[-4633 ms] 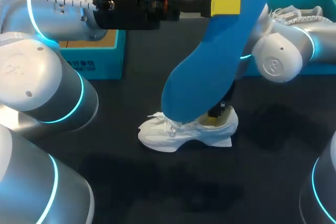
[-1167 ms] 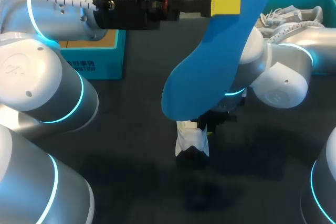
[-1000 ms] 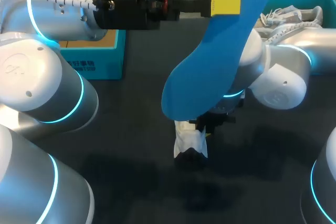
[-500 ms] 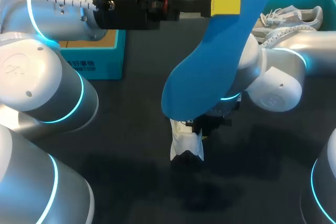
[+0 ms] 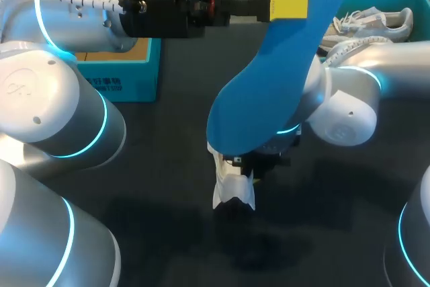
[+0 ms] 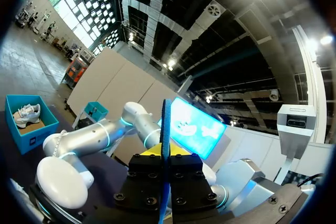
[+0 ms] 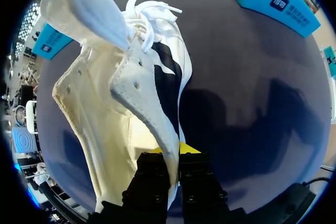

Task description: Take the shoe out of the shoebox, open the shoe tongue, remove and reinsert the insole, then place the shoe into the shoebox

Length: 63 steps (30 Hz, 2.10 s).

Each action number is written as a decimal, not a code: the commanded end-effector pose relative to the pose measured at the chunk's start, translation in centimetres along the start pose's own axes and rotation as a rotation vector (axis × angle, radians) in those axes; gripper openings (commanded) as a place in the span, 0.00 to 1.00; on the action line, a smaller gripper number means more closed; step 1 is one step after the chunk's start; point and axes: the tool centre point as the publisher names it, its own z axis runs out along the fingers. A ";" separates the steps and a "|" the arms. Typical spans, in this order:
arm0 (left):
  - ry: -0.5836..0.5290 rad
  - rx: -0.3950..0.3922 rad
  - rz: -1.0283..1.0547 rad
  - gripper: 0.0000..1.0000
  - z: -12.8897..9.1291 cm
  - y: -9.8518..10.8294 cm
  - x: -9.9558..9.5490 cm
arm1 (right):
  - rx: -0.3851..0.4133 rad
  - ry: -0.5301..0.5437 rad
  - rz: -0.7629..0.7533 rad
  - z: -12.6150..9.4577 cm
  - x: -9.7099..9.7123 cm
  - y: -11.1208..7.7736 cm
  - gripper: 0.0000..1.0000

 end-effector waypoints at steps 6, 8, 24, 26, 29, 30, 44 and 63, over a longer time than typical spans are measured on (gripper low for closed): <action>-0.003 -0.002 -0.001 0.00 0.0 0.1 0.0 | 0.009 0.015 0.011 1.2 0.2 0.0 0.00; -0.003 -0.002 -0.001 0.00 0.0 0.1 0.0 | 0.004 0.020 0.015 0.9 0.1 0.0 0.13; -0.003 -0.002 -0.001 0.00 0.0 0.1 0.0 | -0.064 0.021 0.006 -3.9 -0.1 0.2 1.00; -0.003 -0.002 -0.001 0.00 0.0 0.1 0.0 | -0.068 0.036 -0.001 -4.6 -0.2 0.4 1.00; -0.003 -0.002 -0.001 0.00 0.0 0.1 0.0 | -0.079 0.053 -0.007 -5.6 -0.4 0.6 1.00; -0.003 -0.002 -0.001 0.00 0.0 0.1 0.0 | -0.080 0.059 -0.008 -5.9 -0.5 0.7 1.00; -0.003 -0.002 -0.001 0.00 0.0 0.1 0.0 | -0.080 0.305 -0.058 -11.5 -4.4 4.0 1.00; -0.003 -0.002 -0.001 0.00 0.0 0.1 0.0 | -0.039 0.723 -0.122 -13.5 -7.1 7.0 1.00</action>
